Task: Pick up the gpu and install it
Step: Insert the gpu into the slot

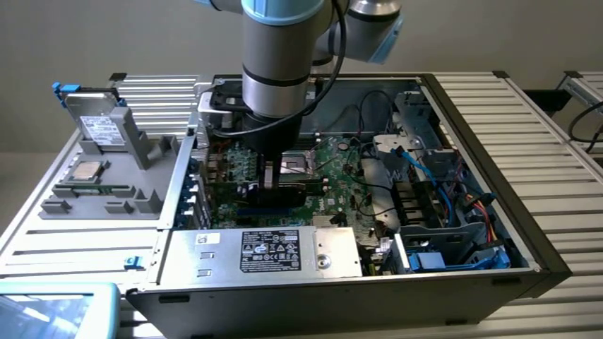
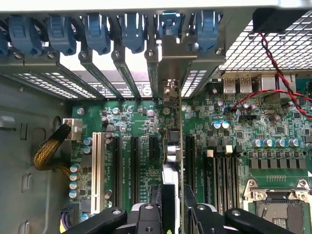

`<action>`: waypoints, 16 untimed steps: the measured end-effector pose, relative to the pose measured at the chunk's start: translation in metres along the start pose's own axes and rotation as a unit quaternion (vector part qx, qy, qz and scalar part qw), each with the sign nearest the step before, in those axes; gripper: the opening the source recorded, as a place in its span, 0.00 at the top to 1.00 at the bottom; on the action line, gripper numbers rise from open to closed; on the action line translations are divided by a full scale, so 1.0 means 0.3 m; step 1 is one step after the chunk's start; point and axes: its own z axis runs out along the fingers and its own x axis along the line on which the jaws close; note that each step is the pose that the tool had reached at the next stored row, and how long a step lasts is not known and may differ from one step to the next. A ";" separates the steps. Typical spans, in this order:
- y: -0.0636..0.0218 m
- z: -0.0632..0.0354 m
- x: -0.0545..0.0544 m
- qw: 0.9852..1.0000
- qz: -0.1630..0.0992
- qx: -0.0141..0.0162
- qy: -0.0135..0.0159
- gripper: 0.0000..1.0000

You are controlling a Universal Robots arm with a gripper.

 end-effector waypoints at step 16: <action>0.005 0.002 -0.004 1.000 0.000 0.000 0.002 0.72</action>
